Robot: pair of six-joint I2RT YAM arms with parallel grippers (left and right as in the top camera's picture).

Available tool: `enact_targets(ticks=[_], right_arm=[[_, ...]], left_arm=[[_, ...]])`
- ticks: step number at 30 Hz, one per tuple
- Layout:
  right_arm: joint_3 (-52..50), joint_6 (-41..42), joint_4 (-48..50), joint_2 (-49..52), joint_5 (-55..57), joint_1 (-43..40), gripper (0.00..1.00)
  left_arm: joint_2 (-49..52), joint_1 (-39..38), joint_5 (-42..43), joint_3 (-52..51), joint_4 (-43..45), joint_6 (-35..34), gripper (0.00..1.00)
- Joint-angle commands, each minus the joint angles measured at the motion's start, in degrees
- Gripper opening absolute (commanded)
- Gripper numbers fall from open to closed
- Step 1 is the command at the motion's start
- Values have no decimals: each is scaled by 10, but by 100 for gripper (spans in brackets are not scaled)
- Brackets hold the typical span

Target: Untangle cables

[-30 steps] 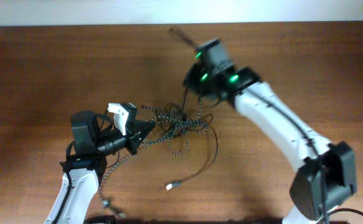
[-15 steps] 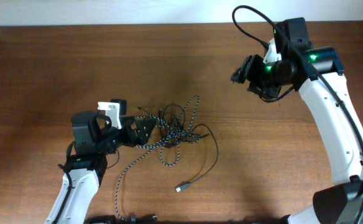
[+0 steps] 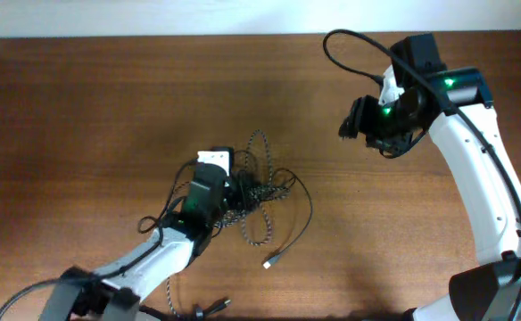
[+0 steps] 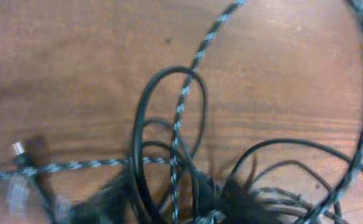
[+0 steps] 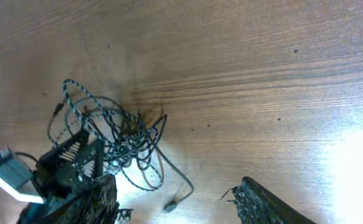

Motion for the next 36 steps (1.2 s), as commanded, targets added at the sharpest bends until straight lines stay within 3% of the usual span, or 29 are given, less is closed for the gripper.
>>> enact_targets(ticks=[1,2,4,5,6,8,9,10,11,12,14,15,17,18,20,21,22,24,25,26,28,29,31,32,33,34,35,36], right_arm=[[-7,-40,-11,-5,10,3,63],[-7,-42,-16,-5,18,3,54],[-7,-42,-19,-5,18,3,49],[-7,-42,-19,-5,18,3,58],[-7,-42,-19,-5,18,3,75],[-7,-42,-20,-5,-16,3,78],[-8,-42,-19,-5,-45,7,78],[-8,-42,-19,-5,-44,10,78],[-9,-42,-19,-5,-44,14,78],[-9,-42,-19,-5,-41,18,78],[-17,-45,-19,-5,-25,26,78],[-25,-45,-19,-5,-25,26,78],[-55,-45,-5,-5,-26,26,79],[-71,-45,6,-5,-26,26,79],[-97,-44,29,-5,-26,26,79],[-99,-44,33,-5,-26,26,79],[-99,-44,32,-5,-26,25,79],[-99,-44,32,-5,-26,25,79],[-99,-44,30,-5,-26,25,80],[-99,-44,28,-5,-26,25,83],[-99,-44,30,-5,-25,25,85],[-99,-44,34,-5,-26,25,86],[-99,-44,33,-5,-26,25,86],[-99,-44,32,-5,-25,25,86],[-99,-44,33,-5,-25,25,87],[-99,-44,32,-5,-26,25,87],[-99,-44,32,-5,-25,25,87],[-99,-44,32,-5,-25,25,87]], left_arm=[[-17,14,2,3,73,12,8],[-60,33,3,4,94,11,0],[-162,87,25,4,93,-62,0],[-216,127,85,4,77,-95,0],[-263,171,145,4,36,-173,0],[-297,256,247,4,-74,-333,0],[-280,301,336,4,-115,-384,0],[-257,320,379,4,-109,-383,19],[-241,325,384,4,-111,-363,76],[-220,325,381,4,-101,-280,99],[-211,325,319,4,-76,-36,99],[-211,325,222,4,-104,5,99],[-211,324,50,4,-158,56,99],[-211,324,32,4,-167,59,99],[-210,267,151,9,-202,70,99],[-210,217,55,23,-255,113,99],[-203,142,-161,60,-354,129,99],[-202,82,-293,98,-421,129,99],[-202,59,-310,127,-434,129,99],[-202,54,-268,155,-434,129,99],[-199,54,-101,216,-435,209,99],[-195,53,-76,238,-441,228,99],[-185,53,-97,264,-474,274,99],[-174,53,-190,263,-517,268,99],[-158,53,-307,263,-558,201,99],[-146,53,-351,263,-584,104,99],[-141,53,-303,263,-589,38,99],[-141,53,-229,263,-591,56,99]])
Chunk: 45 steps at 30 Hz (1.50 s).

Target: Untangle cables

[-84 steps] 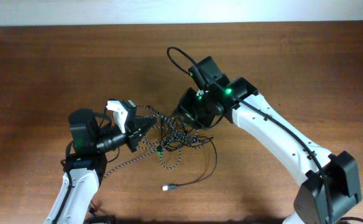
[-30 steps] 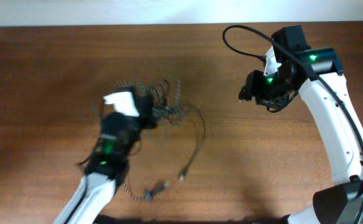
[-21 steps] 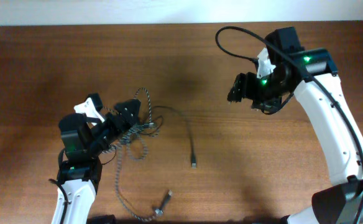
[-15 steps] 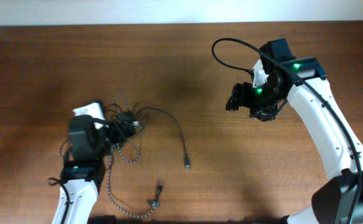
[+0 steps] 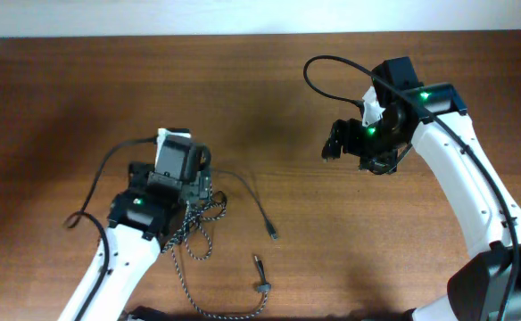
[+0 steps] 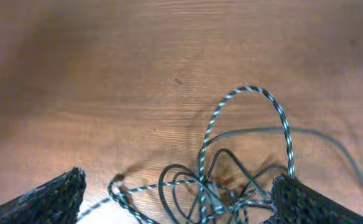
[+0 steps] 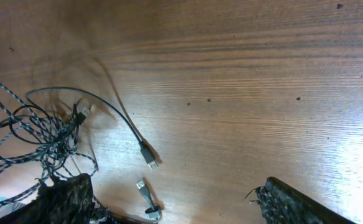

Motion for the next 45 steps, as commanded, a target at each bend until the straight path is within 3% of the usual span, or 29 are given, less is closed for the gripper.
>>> enact_targets(ticks=[1,2,5,7,9,10,11,13,16,17,18,19,20,21,22,23,26,28,30,32,35,37,39,41,42,45], right_arm=[[-5,-5,2,-5,5,2,88],[-5,-5,3,-5,5,2,90],[-5,-7,2,-5,35,2,91],[-5,-7,4,-5,40,2,92],[-5,-7,6,-5,40,2,92],[-5,-7,6,-5,40,2,92],[-5,-7,6,-5,40,3,92],[-5,-7,2,-5,42,2,92],[-6,-7,2,-5,50,2,92],[-6,-7,2,-5,50,2,92],[-6,-7,1,-5,50,2,92],[-6,-7,-1,-5,50,3,92],[-6,-7,-5,-5,50,2,92],[-6,-9,-11,-5,51,2,92],[-6,-22,-11,-5,51,3,92],[-6,-22,-13,-5,66,2,92],[-6,-22,-12,-5,80,2,93],[-6,-22,-9,-5,81,2,93],[-7,-22,-9,-5,80,2,93],[-7,-22,-5,-5,80,2,93],[-7,-22,-10,-5,86,2,93],[-7,-22,-12,-5,91,2,93],[-7,-22,-19,-5,91,2,93],[-7,-21,-29,-5,91,2,93],[-7,-22,-37,-5,91,2,93],[-7,-19,-39,-5,90,3,94]], left_arm=[[-10,-1,118,5,-6,-13,99],[-32,-6,176,13,-5,16,99],[-109,-12,186,34,-42,-8,99],[-144,-13,294,34,-124,9,99],[-136,-13,324,31,-175,20,99],[-111,-13,309,21,-196,-33,99],[-81,-13,265,1,-207,-134,99],[-37,-12,250,-34,-206,-197,99],[51,-12,44,-73,-174,-414,99],[99,-12,-5,-73,-88,-432,99],[145,-13,5,-75,15,-430,99],[185,-12,50,-75,115,-385,99],[236,-12,195,-75,287,-272,99],[258,-12,276,-71,373,-211,99],[262,-12,278,-56,396,-211,99],[250,-12,279,-27,383,-209,99],[195,-11,268,76,257,-97,99],[165,14,269,155,172,-97,99],[143,53,277,168,136,-144,99],[165,49,315,165,47,-139,99],[195,18,408,166,34,-139,99],[195,40,477,182,34,-138,99],[217,49,264,180,-74,-101,99],[246,42,367,180,-133,-83,99],[247,39,363,180,-139,-38,99],[250,31,368,160,-131,-59,99]])
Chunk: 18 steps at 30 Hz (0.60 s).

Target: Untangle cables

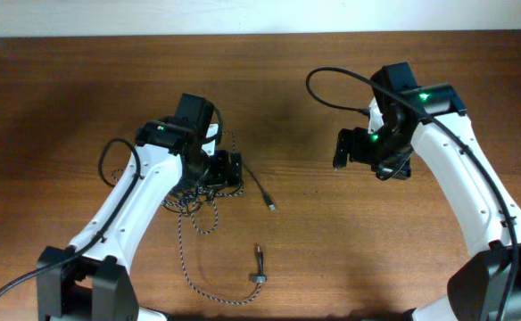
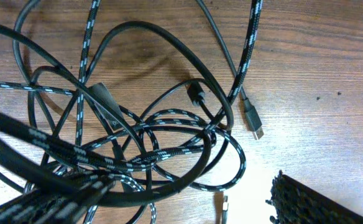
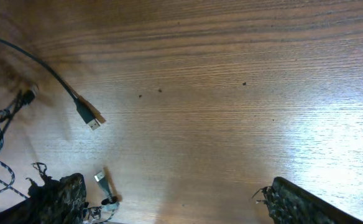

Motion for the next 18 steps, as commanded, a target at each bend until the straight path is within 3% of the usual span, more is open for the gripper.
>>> enact_targets(ticks=[1,2,3,4,6,7,8,9,10,11,12,13,15,16,18], right_arm=[[0,-4,2,-5,7,3,94],[-1,-6,0,-5,8,3,95],[-2,-6,0,-5,8,3,97],[-2,-6,0,-5,10,3,98],[-3,-6,5,-5,12,3,98],[-3,-6,10,-5,12,3,99],[-3,-6,14,-5,12,3,99],[-3,-6,11,-5,12,3,100],[-3,-6,14,-5,12,3,100],[-3,-6,22,-5,12,3,100],[-3,-6,22,-5,12,3,100],[-3,-6,21,-5,12,3,100],[-3,-6,19,-5,23,3,99],[-3,-6,17,-5,23,3,99],[-3,-6,17,-5,23,3,99]], left_arm=[[1,-8,85,-13,34,-3,99],[0,-5,213,-3,59,24,99],[0,-4,336,6,80,102,99],[0,-1,352,9,80,131,99],[0,23,184,9,52,100,99],[0,23,211,9,78,54,99],[1,21,292,9,97,52,99],[2,15,258,9,58,69,99],[2,11,76,1,20,43,99],[2,-3,-48,-22,7,-109,99],[2,-15,-38,-51,50,-297,99],[2,-29,-2,-72,87,-443,99],[2,-43,152,-88,162,-707,99],[2,-39,250,-88,185,-793,99],[2,-22,370,-88,275,-846,99]])
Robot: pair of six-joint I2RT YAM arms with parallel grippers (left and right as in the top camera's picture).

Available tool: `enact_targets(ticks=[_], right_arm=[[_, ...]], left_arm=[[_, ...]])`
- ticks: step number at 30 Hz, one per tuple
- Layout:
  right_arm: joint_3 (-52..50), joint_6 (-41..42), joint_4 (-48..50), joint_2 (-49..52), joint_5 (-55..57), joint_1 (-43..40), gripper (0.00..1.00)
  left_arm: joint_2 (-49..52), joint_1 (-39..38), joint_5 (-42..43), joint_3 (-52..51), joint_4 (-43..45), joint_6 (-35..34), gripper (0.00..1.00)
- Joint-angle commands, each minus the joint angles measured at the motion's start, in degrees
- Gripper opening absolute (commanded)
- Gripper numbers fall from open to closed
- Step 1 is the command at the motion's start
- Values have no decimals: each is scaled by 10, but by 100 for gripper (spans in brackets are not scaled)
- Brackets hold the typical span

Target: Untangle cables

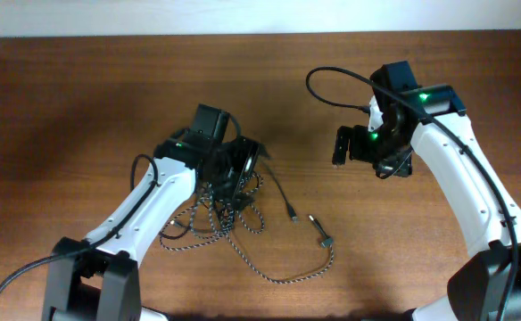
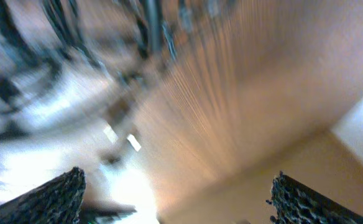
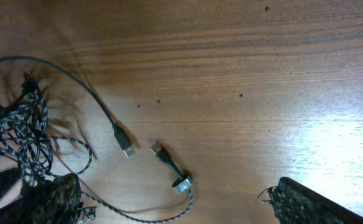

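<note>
A tangle (image 1: 209,214) of black and black-and-white braided cables lies left of the table's middle. My left gripper (image 1: 235,168) sits over its upper edge; its own view is blurred, with the fingers (image 2: 51,198) wide apart and cable loops streaked across the top. The braided cable's plug (image 1: 325,241) trails out to the right, and a thin black cable's USB plug (image 1: 293,215) lies next to it. My right gripper (image 1: 343,147) hangs open above bare wood, looking down on the USB plug (image 3: 127,150) and the braided plug (image 3: 168,163).
A brown wooden table (image 1: 82,98) fills the view, with a white wall strip (image 1: 153,16) along its far edge. The right arm's own black cable (image 1: 327,76) loops above its wrist.
My left gripper has shifted a little to the right and its view is now blurred. The tangle has spread rightward; the braided plug lies farther right and higher. The right arm has barely moved.
My left gripper was first in the tangle at the table's middle. Then the arm and tangle stood farther left, with two plug ends trailing right. Then the gripper was higher up over the tangle. Now the braided end reaches further right. My right gripper stayed open throughout.
</note>
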Motion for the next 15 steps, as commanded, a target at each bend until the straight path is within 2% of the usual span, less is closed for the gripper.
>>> enact_targets(ticks=[1,3,4,5,6,8,9,10,11,12,13,15], right_arm=[[-2,-4,-3,-5,10,3,99],[-2,-4,-5,-5,19,3,99],[-2,-4,-5,-5,19,3,99],[-2,-4,-5,-5,19,3,99],[-2,-4,-5,-5,19,3,99],[-3,-4,-5,-5,19,3,99],[-7,-4,-5,-5,19,3,99],[-15,-4,1,-5,19,3,99],[-22,-4,2,-5,19,3,99],[-27,-4,1,-5,19,3,99],[-28,-4,1,-5,28,3,99],[-28,-4,3,-5,31,3,99]], left_arm=[[-1,30,176,0,79,-162,99],[-1,64,164,0,76,-154,99],[-1,92,191,0,114,-173,99],[-1,114,229,0,202,-162,99],[-1,136,240,0,361,-78,99],[-3,165,256,0,610,158,99],[-7,174,274,0,629,172,99],[-13,178,276,0,621,207,99],[-28,177,245,0,548,271,99],[-52,177,176,1,449,340,99],[-93,176,33,15,284,423,99],[-156,166,-170,46,81,506,99]])
